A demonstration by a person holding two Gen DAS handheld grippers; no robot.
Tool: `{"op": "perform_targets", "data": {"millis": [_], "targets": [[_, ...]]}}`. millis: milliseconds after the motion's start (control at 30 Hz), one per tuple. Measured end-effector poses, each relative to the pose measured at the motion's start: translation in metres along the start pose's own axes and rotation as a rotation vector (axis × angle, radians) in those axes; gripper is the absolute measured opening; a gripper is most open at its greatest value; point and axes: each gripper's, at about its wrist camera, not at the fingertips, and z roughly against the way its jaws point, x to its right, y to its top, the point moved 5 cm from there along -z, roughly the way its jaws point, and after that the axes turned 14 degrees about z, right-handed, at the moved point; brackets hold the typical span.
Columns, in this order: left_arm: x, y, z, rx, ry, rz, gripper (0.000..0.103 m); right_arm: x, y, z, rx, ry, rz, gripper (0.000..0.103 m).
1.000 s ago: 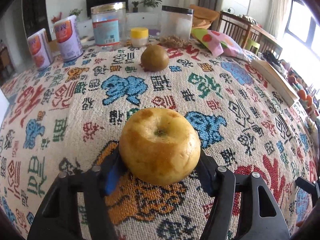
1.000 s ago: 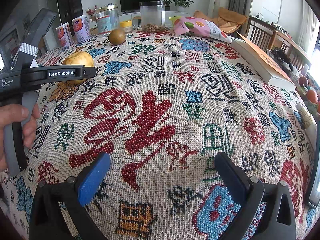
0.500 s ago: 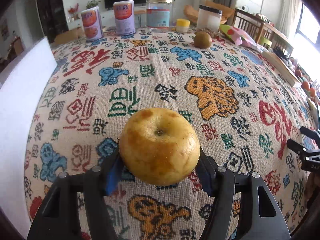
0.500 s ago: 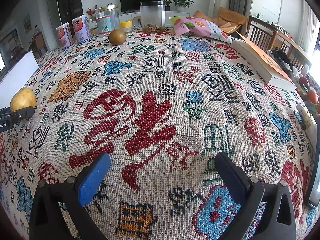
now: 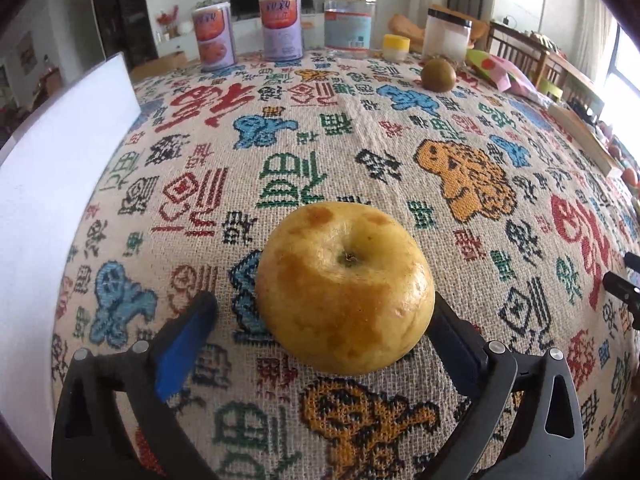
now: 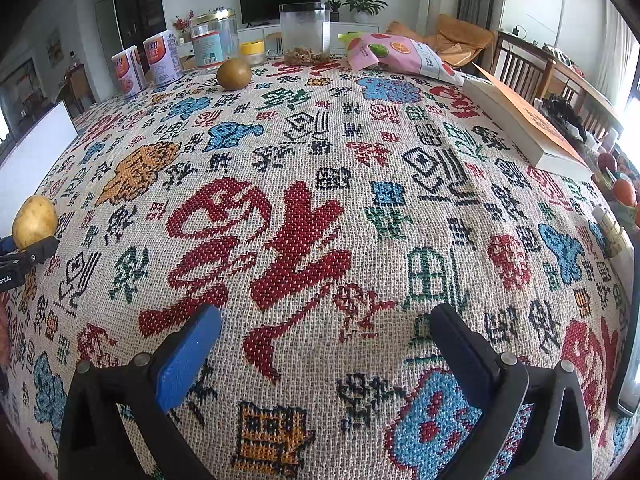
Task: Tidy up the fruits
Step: 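Lift the yellow apple off the cloth with the left tool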
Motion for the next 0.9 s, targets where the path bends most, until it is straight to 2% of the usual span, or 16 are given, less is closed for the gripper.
{"op": "perform_targets", "data": {"millis": [67, 200, 300, 333, 433, 533, 600, 667, 767, 900], "targets": [[0.0, 0.0, 0.0, 0.001, 0.005, 0.0, 0.102, -0.003, 0.006, -0.003, -0.029, 0.006, -0.012, 0.103], [0.0, 0.0, 0.0, 0.001, 0.004, 0.001, 0.102, -0.016, 0.065, -0.023, -0.005, 0.161, -0.001, 0.103], [0.0, 0.0, 0.0, 0.001, 0.004, 0.001, 0.102, -0.027, 0.131, -0.051, 0.079, 0.178, 0.046, 0.103], [0.0, 0.0, 0.0, 0.001, 0.004, 0.002, 0.102, -0.031, 0.152, -0.063, 0.09, 0.18, 0.063, 0.102], [0.0, 0.0, 0.0, 0.001, 0.004, 0.001, 0.102, -0.042, 0.213, -0.102, 0.112, 0.212, 0.059, 0.09], [0.0, 0.0, 0.0, 0.001, 0.004, 0.002, 0.102, -0.049, 0.253, -0.138, 0.108, 0.174, 0.054, 0.088], [-0.001, 0.0, 0.0, 0.001, 0.003, 0.002, 0.102, -0.048, 0.267, -0.158, 0.1, 0.187, 0.01, 0.077], [0.0, 0.0, -0.001, 0.001, 0.002, 0.003, 0.102, -0.048, 0.272, -0.165, 0.118, 0.212, -0.027, 0.048], [0.0, 0.0, -0.001, 0.0, 0.001, 0.003, 0.102, -0.051, 0.267, -0.154, 0.146, 0.251, -0.05, 0.049], [0.0, 0.0, -0.001, 0.001, 0.002, 0.003, 0.102, -0.05, 0.234, -0.11, 0.205, 0.322, -0.048, 0.049]]}}
